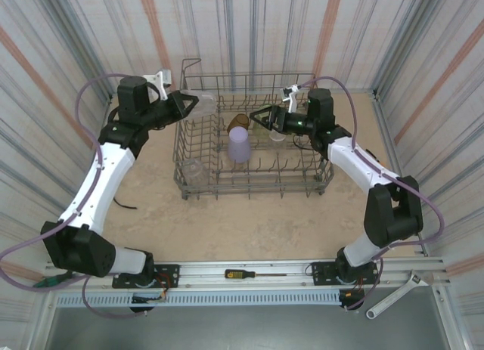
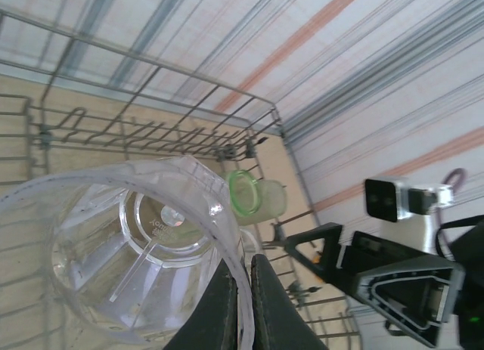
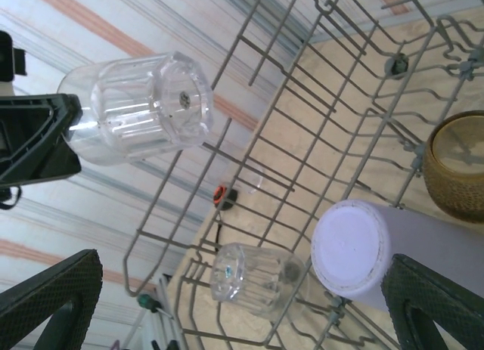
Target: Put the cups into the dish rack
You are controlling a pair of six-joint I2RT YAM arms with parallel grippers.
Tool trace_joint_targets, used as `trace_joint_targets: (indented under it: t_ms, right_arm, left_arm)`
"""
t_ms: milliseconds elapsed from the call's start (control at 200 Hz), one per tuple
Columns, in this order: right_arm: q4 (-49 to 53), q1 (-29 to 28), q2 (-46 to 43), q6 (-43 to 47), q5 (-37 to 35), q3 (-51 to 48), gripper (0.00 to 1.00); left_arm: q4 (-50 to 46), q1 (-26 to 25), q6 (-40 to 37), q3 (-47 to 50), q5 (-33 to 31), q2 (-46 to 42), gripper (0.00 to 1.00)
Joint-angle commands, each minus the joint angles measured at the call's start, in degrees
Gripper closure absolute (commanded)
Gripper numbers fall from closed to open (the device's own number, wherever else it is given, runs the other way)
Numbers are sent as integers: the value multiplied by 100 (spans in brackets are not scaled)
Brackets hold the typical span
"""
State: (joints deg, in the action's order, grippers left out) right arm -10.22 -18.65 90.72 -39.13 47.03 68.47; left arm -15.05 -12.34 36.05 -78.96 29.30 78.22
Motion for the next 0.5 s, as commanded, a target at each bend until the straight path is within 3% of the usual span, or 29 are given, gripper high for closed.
trace_joint_targets:
  t_ms: [0,496]
  right_arm:
    - [-664,30,174,-550,382,68,1]
    - [-2509,42,788,-1963,660,175,1]
  left_arm:
    - [938,30,588,144,540,-19,100]
    - [2461,40,1740,641,1138,251,100]
